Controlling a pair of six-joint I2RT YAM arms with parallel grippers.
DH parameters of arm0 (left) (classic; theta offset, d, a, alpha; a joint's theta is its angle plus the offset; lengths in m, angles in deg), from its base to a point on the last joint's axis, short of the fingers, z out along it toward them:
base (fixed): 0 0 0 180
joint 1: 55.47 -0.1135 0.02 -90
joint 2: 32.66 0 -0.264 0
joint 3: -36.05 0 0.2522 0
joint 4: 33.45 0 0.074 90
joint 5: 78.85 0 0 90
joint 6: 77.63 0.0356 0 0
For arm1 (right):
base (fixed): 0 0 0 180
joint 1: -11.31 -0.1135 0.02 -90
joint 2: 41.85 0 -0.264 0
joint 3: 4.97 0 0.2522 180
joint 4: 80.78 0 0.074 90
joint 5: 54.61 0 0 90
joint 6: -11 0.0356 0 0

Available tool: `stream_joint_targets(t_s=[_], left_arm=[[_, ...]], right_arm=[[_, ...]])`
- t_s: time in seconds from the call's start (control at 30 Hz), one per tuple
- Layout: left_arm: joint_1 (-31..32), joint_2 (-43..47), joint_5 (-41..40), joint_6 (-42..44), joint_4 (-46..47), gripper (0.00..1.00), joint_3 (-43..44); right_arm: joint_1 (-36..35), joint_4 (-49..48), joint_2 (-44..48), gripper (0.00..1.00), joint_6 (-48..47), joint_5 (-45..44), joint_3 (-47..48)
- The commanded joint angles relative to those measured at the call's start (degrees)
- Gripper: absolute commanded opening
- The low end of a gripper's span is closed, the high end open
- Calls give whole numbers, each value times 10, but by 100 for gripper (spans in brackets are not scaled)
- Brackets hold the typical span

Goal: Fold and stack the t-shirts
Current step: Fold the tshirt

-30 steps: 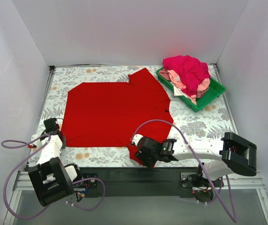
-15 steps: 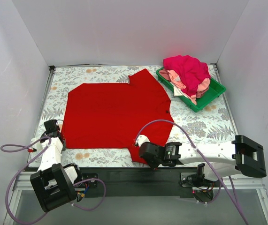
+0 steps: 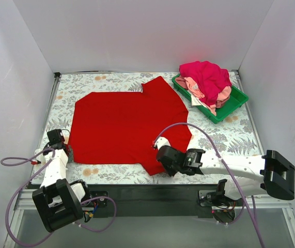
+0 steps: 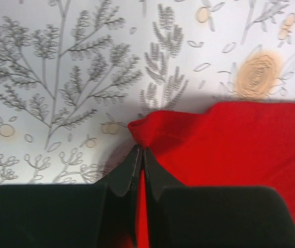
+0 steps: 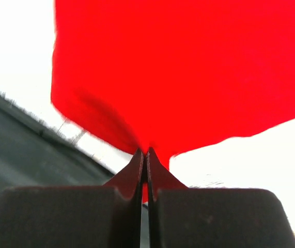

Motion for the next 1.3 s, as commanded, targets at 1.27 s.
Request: stream_joint_targets(t_s=[1.27], left_arm=[[109,-276,-20,39,77,0,291]], right_arm=[[318,-62,-154,1,-187,50,249]])
